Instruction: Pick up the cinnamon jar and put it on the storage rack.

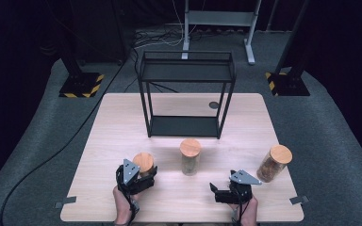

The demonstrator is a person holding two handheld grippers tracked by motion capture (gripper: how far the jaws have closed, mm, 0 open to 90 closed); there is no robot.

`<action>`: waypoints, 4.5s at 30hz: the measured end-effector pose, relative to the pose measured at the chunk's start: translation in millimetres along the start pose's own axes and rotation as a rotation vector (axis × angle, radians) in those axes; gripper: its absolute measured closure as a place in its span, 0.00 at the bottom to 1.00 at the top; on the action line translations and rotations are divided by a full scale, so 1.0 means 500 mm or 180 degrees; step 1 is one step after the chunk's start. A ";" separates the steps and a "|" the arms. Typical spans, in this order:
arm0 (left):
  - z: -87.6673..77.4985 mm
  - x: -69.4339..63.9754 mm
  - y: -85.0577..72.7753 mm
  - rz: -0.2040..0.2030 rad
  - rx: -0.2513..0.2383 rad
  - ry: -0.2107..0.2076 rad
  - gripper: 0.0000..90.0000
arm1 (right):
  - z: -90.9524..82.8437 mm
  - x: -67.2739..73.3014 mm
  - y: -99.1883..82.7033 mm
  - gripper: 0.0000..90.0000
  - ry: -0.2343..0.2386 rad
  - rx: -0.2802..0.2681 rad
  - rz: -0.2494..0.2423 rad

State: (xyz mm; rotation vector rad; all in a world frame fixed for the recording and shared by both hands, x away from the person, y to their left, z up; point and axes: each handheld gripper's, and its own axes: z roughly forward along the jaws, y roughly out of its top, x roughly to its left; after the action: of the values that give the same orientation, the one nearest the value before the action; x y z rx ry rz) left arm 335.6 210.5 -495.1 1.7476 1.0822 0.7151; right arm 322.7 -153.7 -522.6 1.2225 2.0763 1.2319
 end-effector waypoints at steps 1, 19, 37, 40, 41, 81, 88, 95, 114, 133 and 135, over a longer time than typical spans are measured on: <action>0.002 0.000 0.002 0.0000 0.0003 0.0002 0.28 | 0.000 0.000 0.000 0.02 -0.0002 0.0000 0.0001; 0.030 0.007 0.025 -0.0001 0.0011 -0.0048 0.28 | -0.001 0.000 0.000 0.02 0.0005 -0.0014 0.0000; 0.060 0.010 0.042 0.0024 0.0054 -0.0102 0.28 | -0.001 0.001 0.000 0.02 0.0005 -0.0016 -0.0010; 0.066 0.009 0.044 0.0023 0.0065 -0.0119 0.28 | -0.001 0.000 0.000 0.02 0.0004 -0.0015 -0.0003; 0.068 0.009 0.045 0.0024 0.0068 -0.0123 0.28 | -0.001 0.000 0.000 0.02 0.0002 -0.0014 -0.0003; 0.132 0.017 0.071 -0.0006 0.0109 -0.0152 0.28 | 0.000 0.000 0.000 0.01 0.0020 0.0008 -0.0010; 0.144 0.017 0.074 -0.0004 0.0117 -0.0160 0.28 | 0.000 0.000 0.000 0.02 0.0025 0.0010 -0.0005; 0.156 0.019 0.077 -0.0006 0.0130 -0.0157 0.28 | 0.000 0.000 0.000 0.02 0.0031 0.0011 -0.0008; 0.180 0.021 0.084 0.0022 0.0148 -0.0139 0.28 | 0.001 0.001 0.000 0.02 0.0017 0.0016 -0.0013; 0.211 0.012 0.098 0.0068 0.0149 -0.0101 0.28 | 0.000 0.001 0.000 0.02 0.0020 0.0013 -0.0015; 0.214 0.011 0.099 0.0085 0.0150 -0.0098 0.28 | 0.000 0.001 0.000 0.02 0.0018 0.0009 -0.0016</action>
State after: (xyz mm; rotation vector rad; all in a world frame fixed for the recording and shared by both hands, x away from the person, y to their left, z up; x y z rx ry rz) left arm 443.7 163.0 -492.2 1.8106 1.0642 0.6818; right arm 322.5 -153.3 -522.6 1.2155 2.0845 1.2319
